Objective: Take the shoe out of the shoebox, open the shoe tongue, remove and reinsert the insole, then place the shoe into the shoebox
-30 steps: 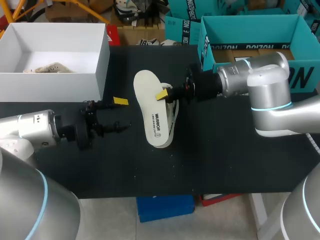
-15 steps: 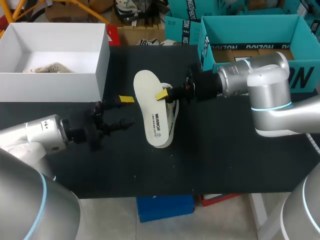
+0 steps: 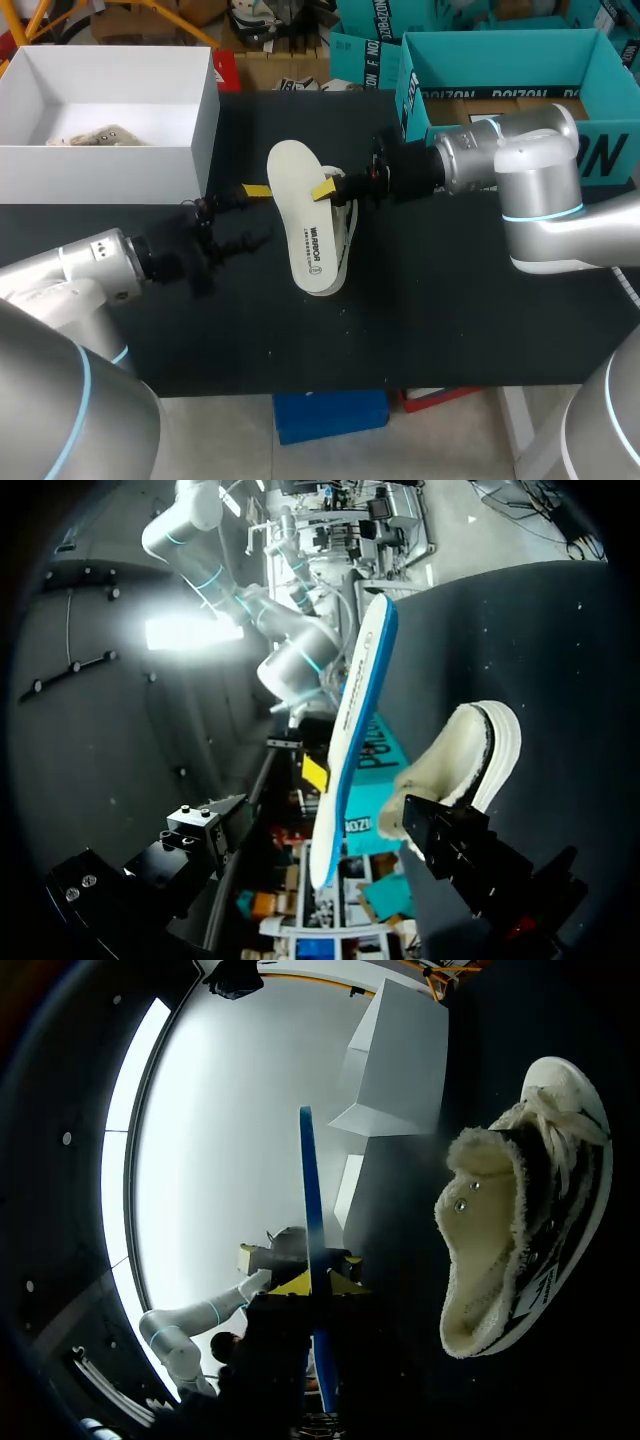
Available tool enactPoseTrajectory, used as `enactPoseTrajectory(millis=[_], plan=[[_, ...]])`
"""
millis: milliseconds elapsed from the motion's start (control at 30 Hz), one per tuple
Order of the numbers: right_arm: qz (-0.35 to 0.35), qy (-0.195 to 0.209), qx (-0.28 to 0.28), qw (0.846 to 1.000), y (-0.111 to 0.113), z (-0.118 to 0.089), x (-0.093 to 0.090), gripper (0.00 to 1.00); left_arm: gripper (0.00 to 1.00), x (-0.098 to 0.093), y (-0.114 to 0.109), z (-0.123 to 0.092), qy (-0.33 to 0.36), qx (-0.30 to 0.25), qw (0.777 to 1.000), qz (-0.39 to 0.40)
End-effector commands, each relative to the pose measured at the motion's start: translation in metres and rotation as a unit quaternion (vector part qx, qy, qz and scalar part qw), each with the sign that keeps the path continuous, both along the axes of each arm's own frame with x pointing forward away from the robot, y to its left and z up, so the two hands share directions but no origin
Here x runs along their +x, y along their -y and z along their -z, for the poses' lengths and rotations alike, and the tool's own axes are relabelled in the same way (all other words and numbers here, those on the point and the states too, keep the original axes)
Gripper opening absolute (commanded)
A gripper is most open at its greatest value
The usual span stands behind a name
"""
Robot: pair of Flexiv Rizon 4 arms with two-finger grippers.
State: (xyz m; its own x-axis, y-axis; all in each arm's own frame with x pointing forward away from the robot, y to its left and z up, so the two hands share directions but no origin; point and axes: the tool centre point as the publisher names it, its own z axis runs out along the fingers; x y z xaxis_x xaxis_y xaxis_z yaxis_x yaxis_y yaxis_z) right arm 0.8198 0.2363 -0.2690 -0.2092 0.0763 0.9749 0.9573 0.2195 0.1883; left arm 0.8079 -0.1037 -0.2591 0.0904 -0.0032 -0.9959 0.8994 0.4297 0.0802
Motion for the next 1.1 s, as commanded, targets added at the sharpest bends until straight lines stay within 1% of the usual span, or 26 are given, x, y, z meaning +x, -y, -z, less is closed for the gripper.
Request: enactPoseTrajectory(millis=[33, 367, 633, 667, 733, 800, 833, 867, 900, 967, 1033, 1100], plan=[[0.000, 0.000, -0.001, 1.000, -0.001, 0.000, 0.000, 0.00, 1.00, 0.006, 0.003, 0.001, 0.002, 0.005, 1.000, -0.004], [0.000, 0.000, -0.001, 1.000, -0.001, 0.000, 0.000, 0.00, 1.00, 0.020, 0.006, 0.000, 0.013, 0.000, 1.000, -0.016], [0.000, 0.000, -0.001, 1.000, -0.001, 0.000, 0.000, 0.00, 1.00, 0.027, 0.016, -0.003, 0.021, -0.010, 1.000, -0.017], [0.000, 0.000, -0.001, 1.000, -0.001, 0.000, 0.000, 0.00, 0.97, 0.028, 0.017, -0.003, 0.022, -0.010, 1.000, -0.018], [0.000, 0.000, -0.001, 1.000, -0.001, 0.000, 0.000, 0.00, 0.84, 0.027, 0.018, -0.004, 0.023, -0.009, 0.999, -0.020], [0.000, 0.000, -0.001, 1.000, -0.001, 0.000, 0.000, 0.00, 0.81, 0.026, 0.019, -0.004, 0.025, -0.008, 0.999, -0.024], [0.000, 0.000, -0.001, 1.000, -0.001, 0.000, 0.000, 0.00, 0.76, 0.025, 0.019, -0.004, 0.025, -0.008, 0.999, -0.026], [0.000, 0.000, -0.001, 1.000, -0.001, 0.000, 0.000, 0.00, 0.71, 0.024, 0.018, -0.003, 0.025, -0.009, 0.999, -0.028], [0.000, 0.000, -0.001, 1.000, -0.001, 0.000, 0.000, 0.00, 0.63, 0.024, 0.018, -0.003, 0.025, -0.009, 0.999, -0.029], [0.000, 0.000, -0.001, 1.000, -0.001, 0.000, 0.000, 0.00, 0.55, 0.023, 0.017, -0.003, 0.024, -0.010, 0.999, -0.030], [0.000, 0.000, -0.001, 1.000, -0.001, 0.000, 0.000, 0.00, 0.40, 0.023, 0.017, -0.003, 0.024, -0.009, 0.999, -0.032], [0.000, 0.000, -0.001, 1.000, -0.001, 0.000, 0.000, 0.00, 0.39, 0.022, 0.017, -0.003, 0.024, -0.009, 0.999, -0.034]])
